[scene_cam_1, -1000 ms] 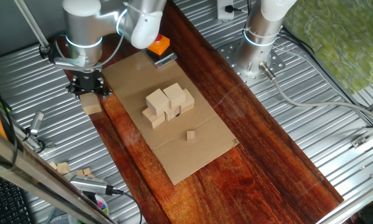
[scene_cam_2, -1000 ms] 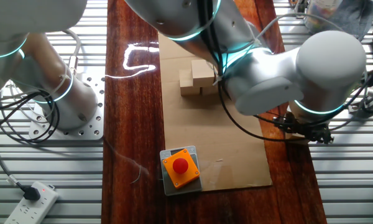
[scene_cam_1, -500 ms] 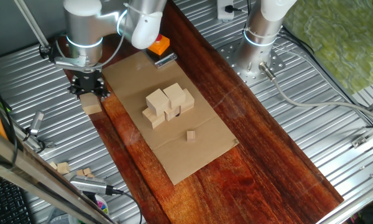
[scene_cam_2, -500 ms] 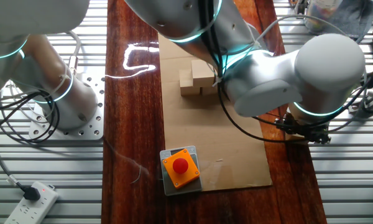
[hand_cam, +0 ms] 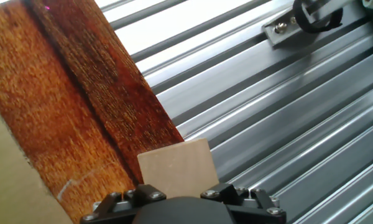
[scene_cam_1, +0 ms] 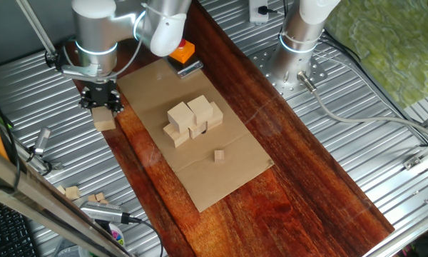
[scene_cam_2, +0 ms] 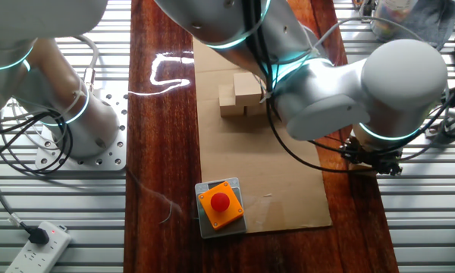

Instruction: Stack the blocks into a pyramid shape

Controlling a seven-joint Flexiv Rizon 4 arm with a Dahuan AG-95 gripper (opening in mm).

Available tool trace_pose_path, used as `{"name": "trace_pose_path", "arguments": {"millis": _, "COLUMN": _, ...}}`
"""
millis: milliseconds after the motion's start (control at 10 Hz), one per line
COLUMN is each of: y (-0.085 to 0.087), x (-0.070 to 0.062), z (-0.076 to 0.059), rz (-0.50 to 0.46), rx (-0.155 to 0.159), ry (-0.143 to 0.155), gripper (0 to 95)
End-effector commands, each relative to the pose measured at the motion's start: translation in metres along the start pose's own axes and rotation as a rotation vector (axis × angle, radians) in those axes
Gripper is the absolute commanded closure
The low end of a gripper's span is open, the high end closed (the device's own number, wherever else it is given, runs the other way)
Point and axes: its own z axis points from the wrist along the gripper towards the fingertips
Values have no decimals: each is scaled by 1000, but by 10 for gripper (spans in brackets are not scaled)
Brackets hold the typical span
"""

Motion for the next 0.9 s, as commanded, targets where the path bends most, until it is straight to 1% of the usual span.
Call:
{"name": "trace_pose_path", "arguments": {"millis": 100, "y": -2, "x": 7, "z": -6, "rz": 54, "rx": -59, "ry": 27, "gripper": 950}}
{"name": "trace_pose_path", "arguments": {"millis": 300, "y": -3, "x": 16, "z": -16, "rz": 141, "rx": -105, "ry": 50, "gripper": 950}}
{"name": "trace_pose_path", "arguments": {"millis": 400, "y": 2, "x": 22, "z": -23, "rz": 192, "rx": -135, "ry": 42, "gripper": 950}}
{"name": "trace_pose_path", "arguments": {"millis": 500, "y": 7, "x": 26, "z": -31, "rz": 222, "rx": -151, "ry": 48, "gripper": 950}}
{"name": "trace_pose_path", "arguments": {"millis": 600, "y": 9, "x": 27, "z": -34, "rz": 231, "rx": -158, "ry": 53, "gripper": 950}}
{"name": "trace_pose_path", "arguments": {"millis": 900, "y": 9, "x": 27, "z": -34, "rz": 231, "rx": -158, "ry": 53, "gripper": 950}}
